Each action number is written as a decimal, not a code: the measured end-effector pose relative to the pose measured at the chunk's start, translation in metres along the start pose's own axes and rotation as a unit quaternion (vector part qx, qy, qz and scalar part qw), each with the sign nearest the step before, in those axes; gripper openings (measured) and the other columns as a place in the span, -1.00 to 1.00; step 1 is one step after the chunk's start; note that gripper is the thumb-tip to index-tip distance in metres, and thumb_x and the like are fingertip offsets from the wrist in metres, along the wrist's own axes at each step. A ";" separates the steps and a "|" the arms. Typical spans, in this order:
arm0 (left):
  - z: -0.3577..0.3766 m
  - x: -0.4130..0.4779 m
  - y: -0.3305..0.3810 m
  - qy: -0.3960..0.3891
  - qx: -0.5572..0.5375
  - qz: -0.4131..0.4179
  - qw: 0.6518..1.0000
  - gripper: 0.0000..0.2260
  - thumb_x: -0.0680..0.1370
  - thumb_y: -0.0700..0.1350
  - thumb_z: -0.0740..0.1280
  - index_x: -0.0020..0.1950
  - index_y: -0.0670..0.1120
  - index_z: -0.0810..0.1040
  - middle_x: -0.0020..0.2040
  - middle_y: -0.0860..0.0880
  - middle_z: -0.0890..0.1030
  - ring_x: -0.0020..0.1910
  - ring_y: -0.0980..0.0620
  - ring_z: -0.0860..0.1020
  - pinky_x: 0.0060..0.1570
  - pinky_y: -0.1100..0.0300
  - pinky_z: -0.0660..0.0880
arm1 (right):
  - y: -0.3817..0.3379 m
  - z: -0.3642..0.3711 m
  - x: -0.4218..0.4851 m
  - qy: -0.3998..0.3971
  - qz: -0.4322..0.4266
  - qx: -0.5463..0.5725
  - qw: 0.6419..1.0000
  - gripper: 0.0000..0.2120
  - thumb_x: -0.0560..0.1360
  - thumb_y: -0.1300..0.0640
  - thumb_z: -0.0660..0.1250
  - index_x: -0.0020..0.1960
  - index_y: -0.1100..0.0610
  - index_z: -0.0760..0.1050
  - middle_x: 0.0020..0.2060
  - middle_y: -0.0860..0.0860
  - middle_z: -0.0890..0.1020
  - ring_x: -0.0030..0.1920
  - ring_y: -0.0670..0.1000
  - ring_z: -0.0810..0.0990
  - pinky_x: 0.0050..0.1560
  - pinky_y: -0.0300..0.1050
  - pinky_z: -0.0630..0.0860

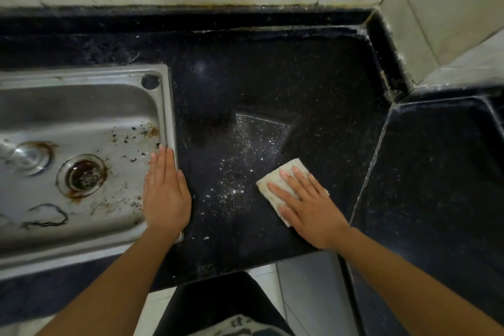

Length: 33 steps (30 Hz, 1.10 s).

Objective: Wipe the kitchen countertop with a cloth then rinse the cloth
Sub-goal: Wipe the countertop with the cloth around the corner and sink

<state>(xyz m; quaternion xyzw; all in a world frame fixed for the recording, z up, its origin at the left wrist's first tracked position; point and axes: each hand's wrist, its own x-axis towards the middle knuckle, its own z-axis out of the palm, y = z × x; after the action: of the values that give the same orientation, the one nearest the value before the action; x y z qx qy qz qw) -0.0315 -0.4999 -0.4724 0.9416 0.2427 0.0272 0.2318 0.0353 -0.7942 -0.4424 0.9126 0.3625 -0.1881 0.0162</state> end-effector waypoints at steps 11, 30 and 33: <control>0.001 0.002 0.002 0.009 -0.019 -0.015 1.000 -0.56 0.65 -0.09 -0.01 0.53 -0.17 0.12 0.53 -0.11 0.18 0.52 -0.04 0.10 0.47 -0.05 0.13 | 0.074 -0.060 0.135 -0.001 0.265 0.128 0.956 -0.49 0.64 -0.16 -0.23 0.55 -0.16 -0.27 0.55 -0.01 -0.28 0.51 0.04 -0.37 0.48 0.03 -0.37; 0.001 0.002 0.000 -0.007 -0.030 -0.017 0.999 -0.49 0.63 0.02 -0.15 0.54 -0.16 0.06 0.55 -0.09 0.12 0.53 0.01 0.04 0.49 -0.01 0.07 | -0.011 -0.009 0.028 -0.008 -0.089 -0.030 0.996 -0.48 0.66 -0.12 -0.16 0.58 -0.06 -0.18 0.55 0.02 0.01 0.55 0.11 -0.09 0.48 0.04 -0.14; 0.002 0.001 0.000 -0.007 -0.036 -0.020 0.999 -0.51 0.64 0.00 -0.13 0.54 -0.16 0.07 0.54 -0.09 0.13 0.53 0.01 0.05 0.49 0.00 0.07 | 0.006 -0.024 0.065 -0.002 0.000 -0.027 1.000 -0.47 0.63 -0.13 -0.27 0.57 -0.04 -0.15 0.56 0.05 0.03 0.55 0.12 -0.08 0.49 0.01 -0.19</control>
<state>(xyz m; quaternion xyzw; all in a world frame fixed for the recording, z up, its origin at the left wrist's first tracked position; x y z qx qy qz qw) -0.0301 -0.4997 -0.4739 0.9279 0.2584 0.0250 0.2675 0.0906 -0.7523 -0.4433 0.9116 0.3671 -0.1800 0.0417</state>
